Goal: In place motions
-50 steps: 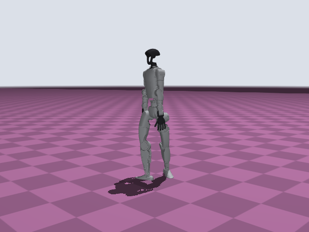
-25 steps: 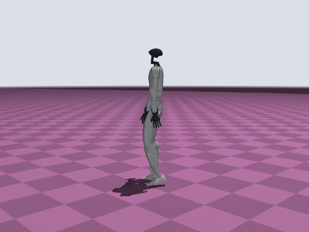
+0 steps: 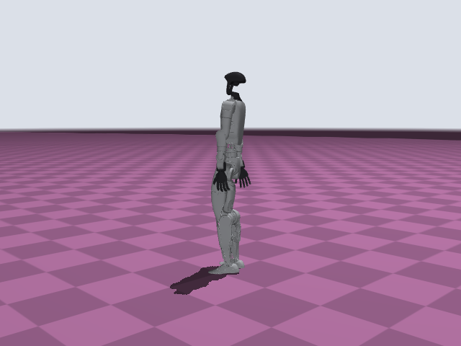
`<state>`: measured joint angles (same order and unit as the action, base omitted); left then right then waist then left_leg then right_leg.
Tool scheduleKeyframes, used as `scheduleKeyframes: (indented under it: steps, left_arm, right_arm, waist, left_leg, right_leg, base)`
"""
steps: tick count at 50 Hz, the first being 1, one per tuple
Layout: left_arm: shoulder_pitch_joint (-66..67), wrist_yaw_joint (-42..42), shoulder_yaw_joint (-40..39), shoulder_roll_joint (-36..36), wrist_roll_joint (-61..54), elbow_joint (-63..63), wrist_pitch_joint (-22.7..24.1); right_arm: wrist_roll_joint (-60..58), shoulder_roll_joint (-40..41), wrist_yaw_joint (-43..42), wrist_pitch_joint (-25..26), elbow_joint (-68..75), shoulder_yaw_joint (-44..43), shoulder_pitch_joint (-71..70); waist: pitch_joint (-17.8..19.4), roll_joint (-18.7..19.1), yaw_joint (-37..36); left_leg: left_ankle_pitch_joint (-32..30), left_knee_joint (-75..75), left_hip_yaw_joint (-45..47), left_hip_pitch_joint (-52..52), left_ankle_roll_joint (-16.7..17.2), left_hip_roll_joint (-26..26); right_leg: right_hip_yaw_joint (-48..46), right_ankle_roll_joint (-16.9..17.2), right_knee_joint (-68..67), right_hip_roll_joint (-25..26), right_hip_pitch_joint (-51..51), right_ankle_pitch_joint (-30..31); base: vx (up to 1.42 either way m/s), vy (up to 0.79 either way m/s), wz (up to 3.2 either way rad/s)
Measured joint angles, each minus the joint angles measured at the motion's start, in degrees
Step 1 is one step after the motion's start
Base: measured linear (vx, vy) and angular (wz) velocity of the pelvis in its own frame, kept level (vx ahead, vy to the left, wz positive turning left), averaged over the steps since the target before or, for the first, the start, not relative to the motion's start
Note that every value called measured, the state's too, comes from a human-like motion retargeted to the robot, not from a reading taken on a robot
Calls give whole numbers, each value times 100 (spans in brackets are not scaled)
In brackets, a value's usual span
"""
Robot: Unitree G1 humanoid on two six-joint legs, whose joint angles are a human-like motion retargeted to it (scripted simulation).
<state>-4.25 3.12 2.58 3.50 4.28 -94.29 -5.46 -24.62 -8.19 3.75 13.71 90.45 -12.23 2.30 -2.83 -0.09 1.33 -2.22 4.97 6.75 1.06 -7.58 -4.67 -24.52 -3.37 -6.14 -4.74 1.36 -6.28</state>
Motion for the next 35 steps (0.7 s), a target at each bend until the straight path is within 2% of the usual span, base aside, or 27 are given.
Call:
scheduleKeyframes:
  steps: [5,10,13,18,20,22,26,29,30,32,35]
  left_arm:
    - [-10,238,281,87,167,-132,-136]
    - [-17,226,385,157,263,-137,-123]
    - [26,250,406,199,284,-90,-122]
    - [111,202,289,261,396,-18,-121]
    - [124,160,200,271,398,-18,-130]
    - [115,142,153,277,354,-45,-138]
    - [41,114,58,269,365,-80,-179]
    - [-14,98,39,258,403,-32,-181]
    - [-26,99,44,260,413,-6,-174]
    - [-47,97,5,269,439,52,-172]
    - [-26,71,-11,275,418,160,-146]
  right_arm:
    - [-578,119,63,-273,-324,160,-223]
    - [-1219,270,48,-366,-557,688,-610]
    - [-1449,355,-14,-441,-703,918,-698]
    - [-1370,311,-80,-449,-750,1165,-685]
    - [-1156,211,-67,-407,-695,1097,-694]
    - [-883,111,-96,-390,-643,934,-689]
    - [-211,-70,-208,-380,-550,466,-637]
    - [358,-172,-332,-397,-433,104,-552]
    - [543,-196,-373,-401,-379,0,-512]
    - [832,-221,-424,-386,-250,-134,-436]
    - [1064,-205,-538,-244,-19,-294,-288]
  waist:
    - [161,-58,129]
    - [412,-109,234]
    - [485,-77,380]
    - [458,-37,364]
    - [415,-41,240]
    - [375,-35,238]
    - [319,-8,482]
    - [253,-35,716]
    - [224,-33,811]
    - [124,-48,811]
    - [-13,-68,944]
  left_leg:
    - [82,-155,531,-171,-128,15]
    - [307,-266,1374,-284,-183,176]
    - [439,-334,1948,-343,-125,382]
    - [724,-451,3529,-560,142,765]
    - [857,-491,4372,-703,287,854]
    - [958,-487,4856,-800,423,912]
    - [1101,-405,5334,-939,649,979]
    - [1131,-355,5541,-1069,829,940]
    - [1119,-343,5595,-1122,894,948]
    - [1062,-305,5826,-1231,1040,966]
    - [862,-183,5903,-1382,1110,1060]
  right_leg:
    - [455,-11,-156,-2,-250,212]
    - [980,-153,-141,216,-579,286]
    - [176,-137,-47,98,-617,-6]
    - [-1957,177,9,-249,-516,-580]
    - [-2701,173,-42,-311,-486,-699]
    - [-2996,101,-112,-370,-491,-629]
    - [-2802,26,-118,-419,-521,-344]
    - [-2551,247,135,-332,-495,-109]
    - [-2655,234,287,-302,-465,146]
    - [-2284,176,392,-221,-555,478]
    - [-1855,15,415,-89,-660,439]
  base:
    - [-2,-3,-75]
    - [-22,-11,-186]
    - [-31,-17,-216]
    - [-30,-18,-289]
    - [-29,-21,-341]
    - [-28,-22,-281]
    - [-23,-21,-190]
    - [-13,-23,-127]
    - [-10,-30,-115]
    - [-8,-32,-129]
    - [-1,-36,-80]
